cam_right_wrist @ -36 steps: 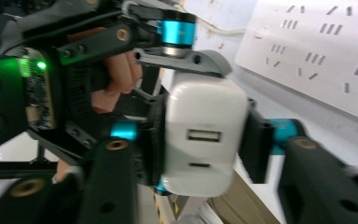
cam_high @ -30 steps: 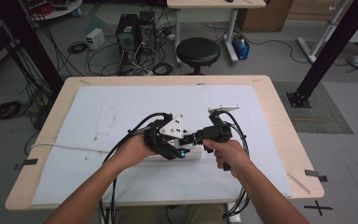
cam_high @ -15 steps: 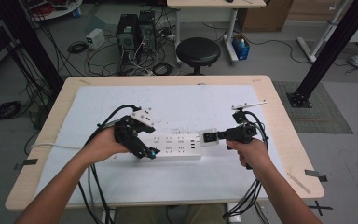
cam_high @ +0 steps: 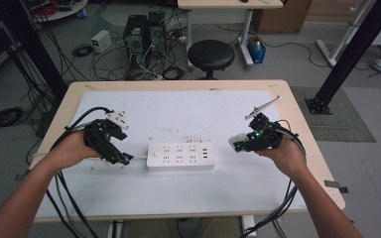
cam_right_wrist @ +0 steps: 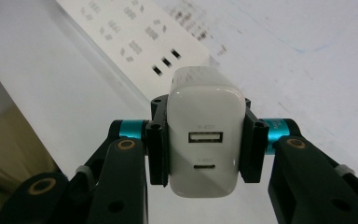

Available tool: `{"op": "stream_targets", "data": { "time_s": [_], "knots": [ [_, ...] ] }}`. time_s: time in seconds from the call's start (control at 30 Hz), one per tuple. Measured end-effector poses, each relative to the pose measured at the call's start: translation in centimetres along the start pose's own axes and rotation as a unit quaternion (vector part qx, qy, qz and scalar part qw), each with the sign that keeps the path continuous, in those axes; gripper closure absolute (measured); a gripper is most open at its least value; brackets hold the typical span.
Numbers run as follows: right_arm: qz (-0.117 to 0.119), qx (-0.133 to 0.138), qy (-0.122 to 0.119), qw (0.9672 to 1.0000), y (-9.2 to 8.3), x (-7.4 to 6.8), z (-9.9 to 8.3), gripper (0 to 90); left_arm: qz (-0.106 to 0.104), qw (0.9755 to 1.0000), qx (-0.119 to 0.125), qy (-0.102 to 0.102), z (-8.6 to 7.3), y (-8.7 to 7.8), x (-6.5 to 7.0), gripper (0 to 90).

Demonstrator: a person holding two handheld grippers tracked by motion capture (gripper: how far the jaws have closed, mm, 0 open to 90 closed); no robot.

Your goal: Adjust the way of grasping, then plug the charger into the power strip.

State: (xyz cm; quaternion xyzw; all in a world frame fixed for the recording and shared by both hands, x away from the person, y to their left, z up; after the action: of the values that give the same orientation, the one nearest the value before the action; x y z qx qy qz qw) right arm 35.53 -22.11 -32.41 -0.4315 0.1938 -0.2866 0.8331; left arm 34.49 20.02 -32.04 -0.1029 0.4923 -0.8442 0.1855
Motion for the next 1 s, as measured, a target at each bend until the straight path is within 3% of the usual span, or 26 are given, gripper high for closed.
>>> {"op": "stream_targets", "data": {
  "time_s": [0.17, 0.2, 0.23, 0.33, 0.37, 0.4, 0.57, 0.73, 0.77, 0.8, 0.87, 1.0],
  "knots": [
    [-0.009, -0.029, -0.021, 0.9993, -0.8, 0.2, 0.0, 61.8, 0.012, 0.9997, -0.021, 0.002, -0.8, -0.5, 0.0, 21.0],
    [-0.008, -0.034, -0.022, 0.9992, -1.1, 0.3, 0.0, 61.8, 0.018, 0.9994, -0.029, -0.005, -1.1, -0.7, 0.0, 21.0],
    [-0.007, -0.04, -0.025, 0.9989, -1.5, 0.4, 0.0, 61.8, 0.023, 0.9993, -0.022, -0.016, -1.2, -0.7, 0.0, 21.0],
    [-0.008, -0.054, -0.047, 0.9974, -2.0, 0.6, -0.1, 61.8, 0.032, 0.9992, -0.022, -0.01, -1.4, -0.9, -0.2, 21.0],
    [-0.015, -0.072, -0.063, 0.9953, -2.1, 0.6, -0.1, 61.8, 0.033, 0.9991, -0.021, -0.012, -1.5, -0.8, -0.1, 21.0],
    [-0.015, -0.072, -0.063, 0.9953, -2.1, 0.6, -0.1, 61.8, 0.036, 0.999, -0.023, -0.01, -1.6, -0.8, -0.1, 21.0],
    [-0.036, -0.114, -0.096, 0.9882, -1.7, 0.3, -0.5, 61.8, 0.041, 0.9989, -0.02, -0.01, -1.8, -0.6, 0.4, 21.0],
    [-0.032, -0.104, -0.11, 0.9879, -1.3, 0.2, -0.3, 61.8, 0.047, 0.9987, -0.015, -0.013, -1.8, -0.4, 1.0, 21.0],
    [-0.03, -0.102, -0.11, 0.9882, -1.2, 0.1, -0.2, 61.7, 0.047, 0.9986, -0.024, -0.006, -1.8, -0.5, 0.9, 21.0],
    [-0.028, -0.099, -0.112, 0.9884, -1.1, 0.0, 0.0, 61.8, 0.048, 0.9986, -0.017, -0.013, -1.8, -0.5, 1.1, 21.0],
    [-0.021, -0.09, -0.114, 0.9891, -1.0, -0.2, 0.4, 61.8, 0.049, 0.9986, -0.019, -0.009, -1.8, -0.7, 0.9, 21.0],
    [-0.015, -0.081, -0.119, 0.9895, -0.4, -0.6, 1.6, 61.8, 0.065, 0.9976, -0.013, -0.022, -1.8, -0.8, 0.5, 21.0]
  ]
}}
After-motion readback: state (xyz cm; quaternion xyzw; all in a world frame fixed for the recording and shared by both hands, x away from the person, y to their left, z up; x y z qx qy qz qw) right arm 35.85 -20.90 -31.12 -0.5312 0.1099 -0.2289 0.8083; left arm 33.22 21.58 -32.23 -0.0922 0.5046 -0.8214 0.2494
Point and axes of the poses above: each handheld gripper's, and its own axes: y roughly forward along the jaws, z roughly out of its top, x roughly to its right, the point moved 2 cm from there along y, roughly forward along the jaws, and after that the axes turned 2 degrees about x, right-handed, at the moved point
